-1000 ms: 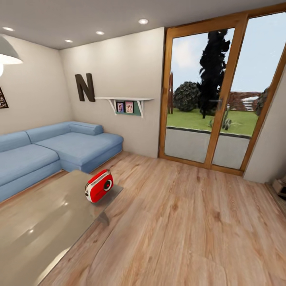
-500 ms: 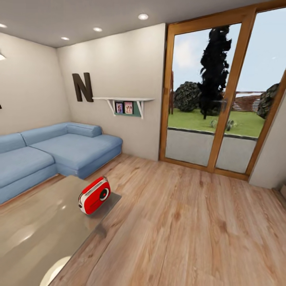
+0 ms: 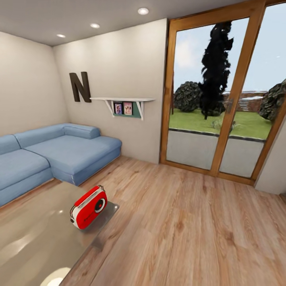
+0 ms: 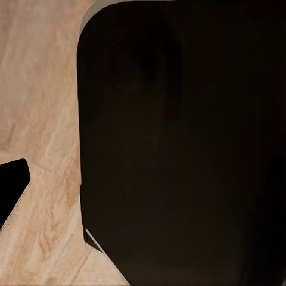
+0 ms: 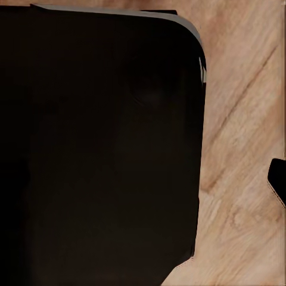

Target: Turn on the radio receiver that's on the table in the living room.

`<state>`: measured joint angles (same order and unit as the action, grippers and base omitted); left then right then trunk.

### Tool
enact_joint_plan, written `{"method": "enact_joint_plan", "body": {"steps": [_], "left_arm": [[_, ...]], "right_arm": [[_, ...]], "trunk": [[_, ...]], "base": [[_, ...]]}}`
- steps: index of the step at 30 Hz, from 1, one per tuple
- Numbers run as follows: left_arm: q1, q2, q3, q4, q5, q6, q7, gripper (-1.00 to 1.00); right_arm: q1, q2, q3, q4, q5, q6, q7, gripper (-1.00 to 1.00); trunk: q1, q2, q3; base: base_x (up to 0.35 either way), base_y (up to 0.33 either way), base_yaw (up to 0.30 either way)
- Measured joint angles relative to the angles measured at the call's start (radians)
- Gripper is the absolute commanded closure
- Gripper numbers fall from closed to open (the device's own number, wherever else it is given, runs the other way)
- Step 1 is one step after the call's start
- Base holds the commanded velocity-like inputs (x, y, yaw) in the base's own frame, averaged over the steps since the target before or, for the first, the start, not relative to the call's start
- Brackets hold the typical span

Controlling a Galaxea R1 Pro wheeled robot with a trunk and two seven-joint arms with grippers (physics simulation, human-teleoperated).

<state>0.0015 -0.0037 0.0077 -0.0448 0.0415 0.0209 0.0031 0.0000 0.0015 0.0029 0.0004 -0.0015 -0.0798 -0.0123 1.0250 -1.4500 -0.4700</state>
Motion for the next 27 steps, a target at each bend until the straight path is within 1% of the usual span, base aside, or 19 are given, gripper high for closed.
{"method": "enact_joint_plan", "body": {"steps": [1,4,27], "left_arm": [[0.0,0.0,0.0,-0.018,0.002,0.001,0.0,-1.0],[0.0,-0.001,0.0,-0.022,0.002,0.001,0.0,-1.0],[0.0,-0.001,0.001,-0.024,0.003,0.001,0.0,-1.0]], "right_arm": [[0.0,0.0,0.0,0.0,0.0,0.0,0.0,-1.0],[0.0,0.0,0.0,0.0,0.0,0.0,0.0,-1.0],[0.0,0.0,0.0,0.0,0.0,0.0,0.0,-1.0]], "trunk": [[0.0,0.0,0.0],[0.0,0.0,0.0],[0.0,0.0,0.0]], "base": [[0.328,0.0,0.0],[0.328,0.0,0.0],[0.328,0.0,0.0]]}}
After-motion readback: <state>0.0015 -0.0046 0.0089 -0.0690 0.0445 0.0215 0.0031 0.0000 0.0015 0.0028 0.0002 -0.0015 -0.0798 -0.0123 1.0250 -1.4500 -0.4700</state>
